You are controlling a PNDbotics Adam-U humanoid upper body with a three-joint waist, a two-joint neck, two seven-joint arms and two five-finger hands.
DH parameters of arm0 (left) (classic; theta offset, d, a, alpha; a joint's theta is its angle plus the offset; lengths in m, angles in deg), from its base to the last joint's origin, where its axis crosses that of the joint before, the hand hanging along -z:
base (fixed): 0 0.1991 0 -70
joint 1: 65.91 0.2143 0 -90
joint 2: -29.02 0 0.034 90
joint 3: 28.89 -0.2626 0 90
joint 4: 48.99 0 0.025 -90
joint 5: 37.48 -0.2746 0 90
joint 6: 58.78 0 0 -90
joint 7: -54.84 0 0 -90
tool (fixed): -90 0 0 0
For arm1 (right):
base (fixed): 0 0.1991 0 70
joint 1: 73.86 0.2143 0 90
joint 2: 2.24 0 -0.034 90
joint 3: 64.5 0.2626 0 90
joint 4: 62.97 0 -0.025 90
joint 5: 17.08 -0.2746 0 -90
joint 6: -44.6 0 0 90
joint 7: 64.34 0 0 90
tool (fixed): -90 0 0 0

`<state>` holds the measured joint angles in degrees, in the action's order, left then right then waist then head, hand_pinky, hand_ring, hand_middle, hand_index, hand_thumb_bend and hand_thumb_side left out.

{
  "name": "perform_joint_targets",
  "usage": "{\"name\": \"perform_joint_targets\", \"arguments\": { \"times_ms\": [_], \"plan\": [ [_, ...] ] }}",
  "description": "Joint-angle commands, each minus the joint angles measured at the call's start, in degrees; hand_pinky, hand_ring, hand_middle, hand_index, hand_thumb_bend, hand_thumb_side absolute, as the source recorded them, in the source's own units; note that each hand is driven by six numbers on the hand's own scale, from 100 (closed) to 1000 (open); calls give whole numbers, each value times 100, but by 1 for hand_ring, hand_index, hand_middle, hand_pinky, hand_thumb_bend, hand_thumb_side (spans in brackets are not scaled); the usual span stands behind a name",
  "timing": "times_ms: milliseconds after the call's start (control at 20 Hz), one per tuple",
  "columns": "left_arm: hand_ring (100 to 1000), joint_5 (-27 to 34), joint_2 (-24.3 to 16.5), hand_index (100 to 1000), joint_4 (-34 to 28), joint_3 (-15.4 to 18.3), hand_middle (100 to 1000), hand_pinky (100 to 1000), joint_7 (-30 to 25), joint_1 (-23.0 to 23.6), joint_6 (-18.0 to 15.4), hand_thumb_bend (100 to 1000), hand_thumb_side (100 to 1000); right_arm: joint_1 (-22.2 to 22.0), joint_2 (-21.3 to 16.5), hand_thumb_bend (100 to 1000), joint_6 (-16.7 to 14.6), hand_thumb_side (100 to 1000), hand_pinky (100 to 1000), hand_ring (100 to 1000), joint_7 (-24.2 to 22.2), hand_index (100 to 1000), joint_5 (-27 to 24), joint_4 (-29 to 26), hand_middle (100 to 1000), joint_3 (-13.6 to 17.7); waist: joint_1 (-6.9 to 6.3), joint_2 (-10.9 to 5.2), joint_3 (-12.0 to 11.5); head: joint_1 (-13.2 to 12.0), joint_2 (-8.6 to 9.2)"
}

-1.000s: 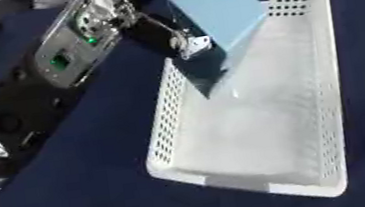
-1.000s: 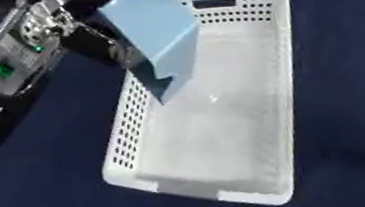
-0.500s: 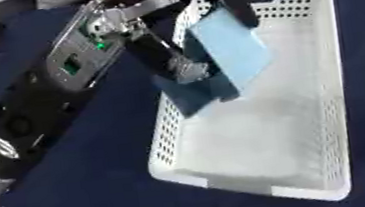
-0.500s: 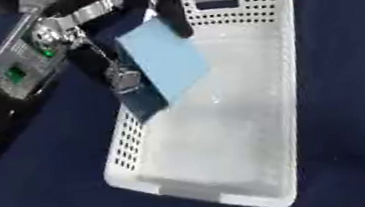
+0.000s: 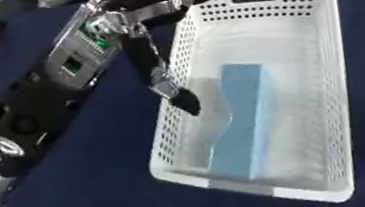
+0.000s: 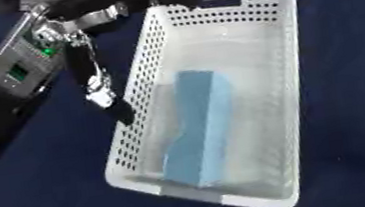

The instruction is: Pick up objects on the table and place them in the box.

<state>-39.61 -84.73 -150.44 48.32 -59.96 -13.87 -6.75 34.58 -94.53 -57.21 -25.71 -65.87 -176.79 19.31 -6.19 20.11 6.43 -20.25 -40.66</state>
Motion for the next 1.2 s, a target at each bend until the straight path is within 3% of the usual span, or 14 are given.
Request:
{"name": "perform_joint_targets", "arguments": {
  "times_ms": [50,200,250,300,350,450,500,550,600,650,700,850,1000,1200],
  "plan": [
    [975,-118,-119,1000,-41,136,948,820,-271,-32,-373,608,697,62,-79,100,-85,753,885,754,-59,1000,44,-77,751,-3,14,-85,1,-29,80],
    [952,-193,-156,1000,-50,174,922,793,-170,19,-381,576,670,60,-77,100,-100,753,885,754,-59,1000,61,-77,751,-2,18,-76,-10,-20,89],
    [908,-182,-166,984,-55,194,879,710,-100,53,-387,471,660,60,-76,100,-106,754,885,754,-59,1000,63,-77,751,1,22,-73,-16,-11,91],
    [924,-153,-185,996,-66,213,895,743,-11,90,-397,523,661,60,-75,100,-112,754,885,754,-59,1000,64,-77,751,4,24,-71,-18,-8,93],
    [840,-48,-190,938,-73,254,816,579,156,167,-408,226,647,62,-72,100,-119,754,884,754,-59,1000,64,-77,751,11,32,-64,-28,9,100],
    [774,263,-248,881,-108,384,758,475,610,374,-456,100,614,63,-67,100,-131,754,884,754,-59,1000,64,-77,750,27,43,-53,-45,44,116],
    [766,389,-301,873,-138,498,750,466,889,495,-506,100,608,63,-65,100,-138,754,884,754,-59,1000,66,-77,750,36,48,-47,-52,59,124],
    [694,477,-357,804,-141,669,667,380,1217,646,-541,100,624,58,-63,100,-145,754,884,754,-59,1000,71,-77,750,51,56,-38,-75,92,132],
    [725,537,-437,832,-138,862,701,397,1607,837,-574,100,616,52,-62,100,-154,754,884,754,-59,1000,80,-77,750,66,62,-28,-93,115,136],
    [663,543,-498,775,-136,1032,630,352,1958,1028,-590,100,594,43,-63,100,-163,750,887,755,-59,1000,94,-77,751,80,68,-15,-120,140,142],
    [664,515,-550,777,-154,1228,631,351,2297,1231,-600,100,595,31,-64,100,-176,753,886,754,-59,1000,115,-77,751,93,74,-4,-140,155,146],
    [651,360,-545,784,-279,1738,615,336,3197,1784,-444,100,654,-26,-59,100,-229,750,892,757,-59,1000,201,-77,754,124,102,23,-214,182,160],
    [645,605,-461,787,-449,2024,611,322,3629,2323,-252,100,700,-96,-44,100,-287,749,895,758,-59,1000,302,-77,755,149,129,34,-287,154,181],
    [651,853,-171,797,-706,2442,619,331,3774,3008,-95,100,720,-175,-31,100,-333,748,894,757,-59,1000,379,-77,754,198,134,18,-376,178,164]
  ]
}}
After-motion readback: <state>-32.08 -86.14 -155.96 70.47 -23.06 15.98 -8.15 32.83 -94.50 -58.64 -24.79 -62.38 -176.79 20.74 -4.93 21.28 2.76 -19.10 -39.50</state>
